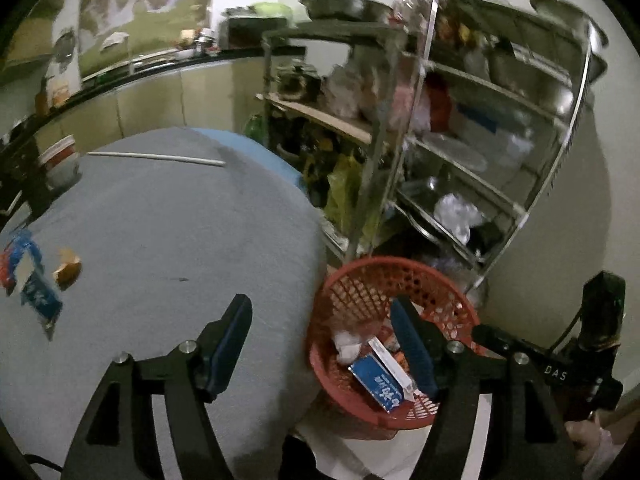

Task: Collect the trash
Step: 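Open both tools to drop the tray and medicine box into the basket, then move both tools back toward the remaining items on the table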

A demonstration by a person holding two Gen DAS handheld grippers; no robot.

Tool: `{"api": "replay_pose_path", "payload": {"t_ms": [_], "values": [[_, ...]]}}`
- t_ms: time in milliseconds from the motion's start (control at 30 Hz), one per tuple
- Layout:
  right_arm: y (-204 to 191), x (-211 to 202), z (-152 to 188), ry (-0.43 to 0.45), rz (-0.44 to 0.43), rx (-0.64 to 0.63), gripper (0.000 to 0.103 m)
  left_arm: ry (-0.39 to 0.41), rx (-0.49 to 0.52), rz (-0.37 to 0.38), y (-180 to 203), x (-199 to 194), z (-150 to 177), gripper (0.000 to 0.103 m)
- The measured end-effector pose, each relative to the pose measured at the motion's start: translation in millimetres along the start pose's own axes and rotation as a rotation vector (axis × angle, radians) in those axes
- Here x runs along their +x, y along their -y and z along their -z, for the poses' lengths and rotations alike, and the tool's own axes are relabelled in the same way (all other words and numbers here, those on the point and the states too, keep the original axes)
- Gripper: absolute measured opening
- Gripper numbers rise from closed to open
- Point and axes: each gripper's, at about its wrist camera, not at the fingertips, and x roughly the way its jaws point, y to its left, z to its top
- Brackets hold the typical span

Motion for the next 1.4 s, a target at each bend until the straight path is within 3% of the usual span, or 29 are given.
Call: {"api": "replay_pose_path", "payload": {"t_ms": [167, 567, 700, 900, 1067, 1400], "values": [[-9.6, -12.8, 1.5, 0.021, -0.012, -0.015, 0.051, 0.04, -0.027, -0.075, -16.1, -27.3, 10.5, 0.073], [-57.4, -32.9, 19.3, 0.022, -0.099, -0.111, 0.052, 0.049, -0.068, -0.286, -32.4, -93.2, 49.1, 0.074], [-72.8, -45.9, 27.8, 0.033, -0.131, -0.142, 0.057, 0.073, -0.099, -0.339, -39.1, -121.4, 58.4, 0.074], [-89.4, -64.2, 40.0, 0.06, -0.134, -0.22, 0.058, 0.117, -0.1, -0.391, -47.8, -151.8, 76.4, 0.077], [-94.8, -54.7, 46.8, 0.042, -0.112, -0.248, 0.058, 0.129, -0.074, -0.451, -55.2, -158.4, 90.0, 0.077], [-116.3, -51.5, 48.6, 0.051, -0.102, -0.297, 0.058, 0.152, -0.09, -0.465, -71.8, -170.1, 102.7, 0.077]]}}
